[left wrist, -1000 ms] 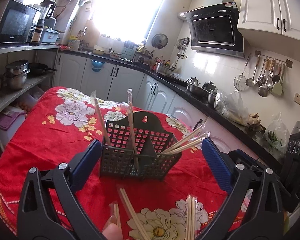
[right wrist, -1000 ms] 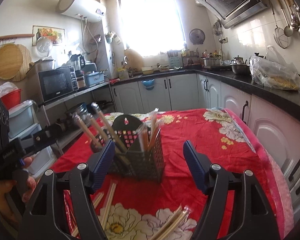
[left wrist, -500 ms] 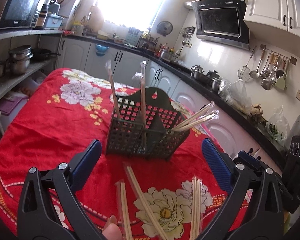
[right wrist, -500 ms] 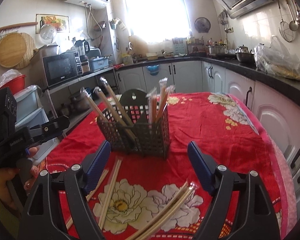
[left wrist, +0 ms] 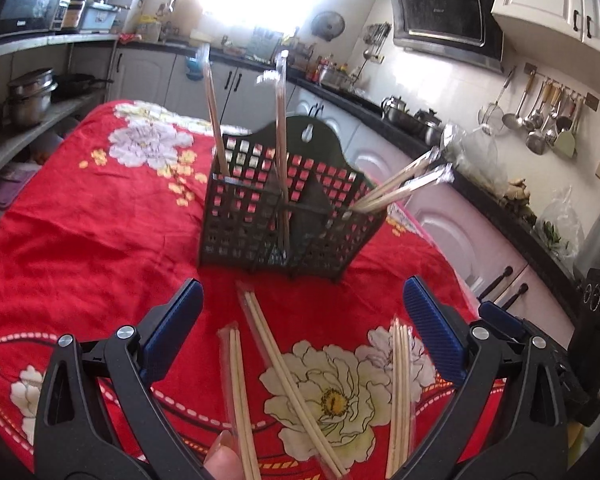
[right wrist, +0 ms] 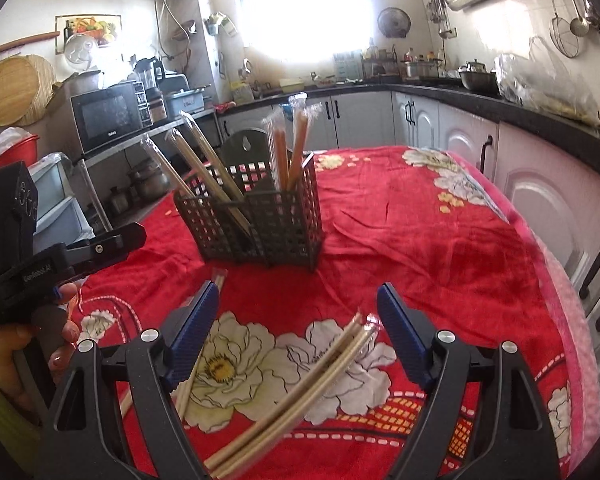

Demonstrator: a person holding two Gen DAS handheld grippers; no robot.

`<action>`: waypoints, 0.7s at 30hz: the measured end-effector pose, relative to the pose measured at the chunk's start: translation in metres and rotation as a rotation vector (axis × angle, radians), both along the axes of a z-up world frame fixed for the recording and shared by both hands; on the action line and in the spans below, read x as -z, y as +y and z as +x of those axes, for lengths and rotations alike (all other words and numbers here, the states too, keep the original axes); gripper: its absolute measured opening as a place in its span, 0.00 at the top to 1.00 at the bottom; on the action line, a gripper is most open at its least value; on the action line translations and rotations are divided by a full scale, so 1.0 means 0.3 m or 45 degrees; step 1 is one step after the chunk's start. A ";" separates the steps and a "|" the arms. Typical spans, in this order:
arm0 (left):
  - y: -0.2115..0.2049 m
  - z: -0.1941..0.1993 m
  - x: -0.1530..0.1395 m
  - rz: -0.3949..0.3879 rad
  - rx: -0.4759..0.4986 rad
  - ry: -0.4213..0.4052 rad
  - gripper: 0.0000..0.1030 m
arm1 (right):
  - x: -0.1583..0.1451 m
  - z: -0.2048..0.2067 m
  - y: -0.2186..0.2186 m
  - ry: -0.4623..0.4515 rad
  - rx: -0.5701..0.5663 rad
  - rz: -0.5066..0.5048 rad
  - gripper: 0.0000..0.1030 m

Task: Organize utensils
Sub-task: 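Move both tools back down toward the remaining wooden chopsticks beside the caddy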

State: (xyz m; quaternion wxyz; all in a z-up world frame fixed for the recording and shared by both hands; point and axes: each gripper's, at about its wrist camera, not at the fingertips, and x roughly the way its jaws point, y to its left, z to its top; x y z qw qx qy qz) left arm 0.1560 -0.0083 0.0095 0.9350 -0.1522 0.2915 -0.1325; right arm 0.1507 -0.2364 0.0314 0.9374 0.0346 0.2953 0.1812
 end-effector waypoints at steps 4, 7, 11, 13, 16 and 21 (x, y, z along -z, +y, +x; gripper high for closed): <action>-0.011 0.008 0.028 0.001 0.012 0.035 0.10 | 0.030 -0.009 0.000 0.034 -0.007 -0.010 0.24; -0.022 0.014 0.044 0.003 0.026 0.058 0.10 | 0.053 -0.009 -0.009 0.069 -0.005 -0.001 0.24; -0.050 0.022 0.076 0.000 0.062 0.096 0.10 | 0.083 0.003 -0.029 0.120 0.009 0.017 0.24; -0.069 0.029 0.100 0.009 0.086 0.124 0.10 | 0.105 0.013 -0.041 0.154 0.028 0.018 0.25; -0.101 0.039 0.128 0.020 0.141 0.163 0.11 | 0.136 0.033 -0.058 0.201 0.051 0.021 0.39; -0.136 0.069 0.162 0.032 0.202 0.232 0.23 | 0.186 0.079 -0.087 0.298 0.119 0.011 0.53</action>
